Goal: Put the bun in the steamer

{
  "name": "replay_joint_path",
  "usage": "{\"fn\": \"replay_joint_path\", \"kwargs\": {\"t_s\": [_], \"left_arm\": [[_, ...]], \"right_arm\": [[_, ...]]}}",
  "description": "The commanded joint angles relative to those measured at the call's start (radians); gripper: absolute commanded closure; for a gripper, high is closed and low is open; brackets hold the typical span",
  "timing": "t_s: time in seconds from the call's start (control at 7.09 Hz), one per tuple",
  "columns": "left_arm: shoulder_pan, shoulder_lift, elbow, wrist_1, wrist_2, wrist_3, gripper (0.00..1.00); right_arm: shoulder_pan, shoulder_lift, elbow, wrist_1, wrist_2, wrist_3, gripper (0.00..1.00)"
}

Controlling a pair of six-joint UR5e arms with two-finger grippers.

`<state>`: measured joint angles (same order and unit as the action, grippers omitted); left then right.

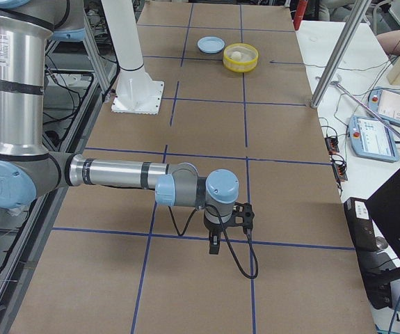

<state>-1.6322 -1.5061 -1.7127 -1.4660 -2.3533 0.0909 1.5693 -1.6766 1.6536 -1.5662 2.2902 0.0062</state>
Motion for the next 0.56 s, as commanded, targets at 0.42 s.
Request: {"fn": "replay_joint_path", "kwargs": {"t_s": [0.42], "left_arm": [[-0.002,-0.006,-0.008,0.007,-0.004,0.0,0.0]], "right_arm": [[0.0,0.0,0.0,0.0,0.0,0.0,0.0]]}}
